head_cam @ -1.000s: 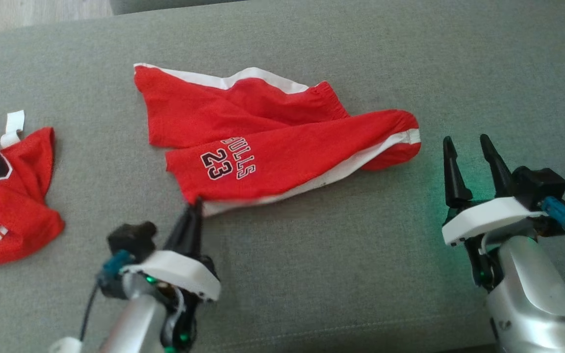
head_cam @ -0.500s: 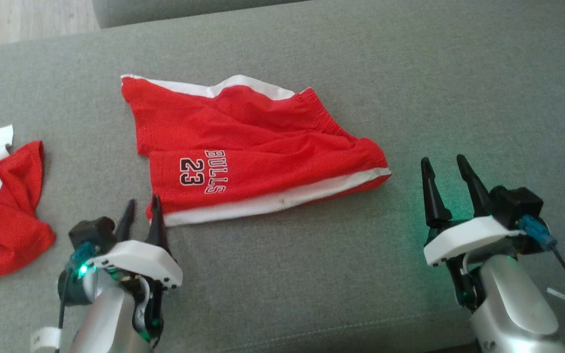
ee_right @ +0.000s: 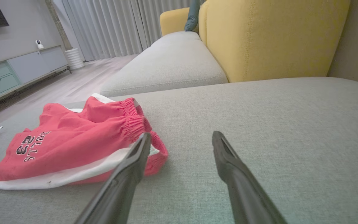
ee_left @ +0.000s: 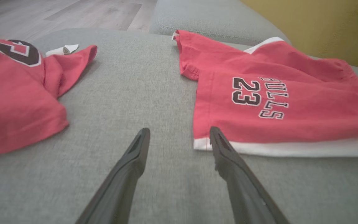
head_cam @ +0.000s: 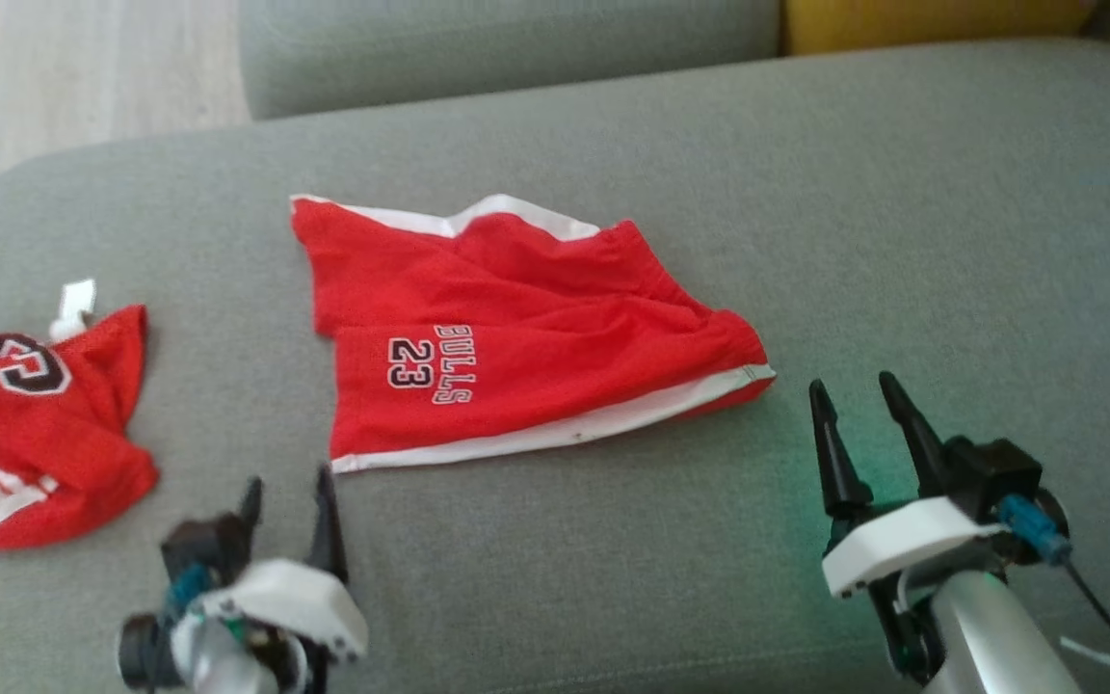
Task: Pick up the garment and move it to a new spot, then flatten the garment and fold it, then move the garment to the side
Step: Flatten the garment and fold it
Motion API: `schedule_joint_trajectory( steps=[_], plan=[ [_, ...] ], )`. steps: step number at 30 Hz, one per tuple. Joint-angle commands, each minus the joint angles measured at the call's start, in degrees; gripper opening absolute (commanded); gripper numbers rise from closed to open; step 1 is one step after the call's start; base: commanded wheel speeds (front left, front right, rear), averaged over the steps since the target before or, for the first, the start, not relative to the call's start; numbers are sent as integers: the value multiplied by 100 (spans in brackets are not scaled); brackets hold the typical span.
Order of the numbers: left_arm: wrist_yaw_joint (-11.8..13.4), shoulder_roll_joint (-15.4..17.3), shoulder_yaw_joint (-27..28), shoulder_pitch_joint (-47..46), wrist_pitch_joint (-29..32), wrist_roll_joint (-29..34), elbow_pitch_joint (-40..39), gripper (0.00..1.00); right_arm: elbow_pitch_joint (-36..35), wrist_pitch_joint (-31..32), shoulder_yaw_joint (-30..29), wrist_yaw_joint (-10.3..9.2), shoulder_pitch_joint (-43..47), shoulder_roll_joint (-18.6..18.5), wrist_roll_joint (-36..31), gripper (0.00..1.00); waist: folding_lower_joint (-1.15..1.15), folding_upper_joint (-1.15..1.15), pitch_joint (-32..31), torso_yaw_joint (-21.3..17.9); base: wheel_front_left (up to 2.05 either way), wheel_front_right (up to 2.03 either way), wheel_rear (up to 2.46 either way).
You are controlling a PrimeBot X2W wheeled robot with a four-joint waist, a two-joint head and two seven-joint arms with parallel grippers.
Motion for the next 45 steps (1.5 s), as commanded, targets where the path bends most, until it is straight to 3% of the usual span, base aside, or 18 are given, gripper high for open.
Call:
schedule_joint_trajectory(
  steps=[1,8,22,37,39,41,42,45],
  plan=[
    [42,67,78,-4,-36,32,-292,100,-208,-63,167,39,-17,42,-34,100,0,0,-163,118,0,0,0],
    [199,67,-82,354,-36,-9,-658,100,-144,-63,168,39,87,43,59,100,0,0,-251,276,0,0,0],
    [125,67,-347,90,-36,-38,-688,100,553,-63,344,39,-565,-86,-335,100,0,0,205,494,0,0,0],
    [114,67,-513,-100,-36,-91,-711,100,745,-63,668,39,-880,-330,-517,100,0,0,437,569,0,0,0],
    [110,67,-522,-105,-36,-84,-706,100,738,-63,709,39,-851,-317,-508,87,0,0,422,559,0,0,0],
    [106,67,-509,-90,-36,-76,-708,100,748,-63,746,39,-806,-303,-491,65,0,0,399,539,0,0,0],
    [105,67,-504,-76,-36,-71,-709,100,757,-63,765,39,-788,-299,-481,60,0,0,390,528,0,0,0],
    [100,67,-513,-39,-36,-67,-700,100,773,-63,814,39,-759,-309,-478,61,0,0,371,501,0,0,0]
  ],
)
